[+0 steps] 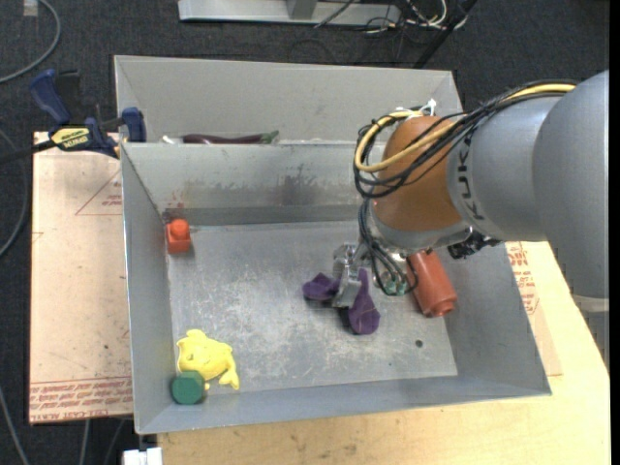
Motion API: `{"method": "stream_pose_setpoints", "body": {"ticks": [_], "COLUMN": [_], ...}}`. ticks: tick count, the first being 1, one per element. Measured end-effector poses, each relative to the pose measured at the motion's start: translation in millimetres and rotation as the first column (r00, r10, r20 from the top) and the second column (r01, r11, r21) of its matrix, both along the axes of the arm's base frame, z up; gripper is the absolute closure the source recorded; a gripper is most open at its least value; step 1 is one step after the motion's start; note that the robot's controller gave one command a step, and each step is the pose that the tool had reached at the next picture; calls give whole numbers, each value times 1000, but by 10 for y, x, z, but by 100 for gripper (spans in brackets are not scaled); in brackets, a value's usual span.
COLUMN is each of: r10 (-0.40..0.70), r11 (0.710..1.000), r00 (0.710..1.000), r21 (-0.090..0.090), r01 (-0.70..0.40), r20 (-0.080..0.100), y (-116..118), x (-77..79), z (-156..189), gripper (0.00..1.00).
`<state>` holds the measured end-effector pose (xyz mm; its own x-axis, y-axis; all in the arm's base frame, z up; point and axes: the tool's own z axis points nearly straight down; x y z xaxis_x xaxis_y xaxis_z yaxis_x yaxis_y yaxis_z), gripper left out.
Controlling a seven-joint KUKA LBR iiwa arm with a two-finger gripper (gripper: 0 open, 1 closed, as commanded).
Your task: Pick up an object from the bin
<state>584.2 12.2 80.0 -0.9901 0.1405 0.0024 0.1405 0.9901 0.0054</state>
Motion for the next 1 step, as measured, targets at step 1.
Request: {"method": "stream_pose_setpoints", "body": {"ticks": [1], "r10": [0], "r11": [1000], "r00": [1000], "r21": [1], "r01": [0], "r20": [9], "y": [1], "x": [27], "z": [144], "gripper": [100]}}
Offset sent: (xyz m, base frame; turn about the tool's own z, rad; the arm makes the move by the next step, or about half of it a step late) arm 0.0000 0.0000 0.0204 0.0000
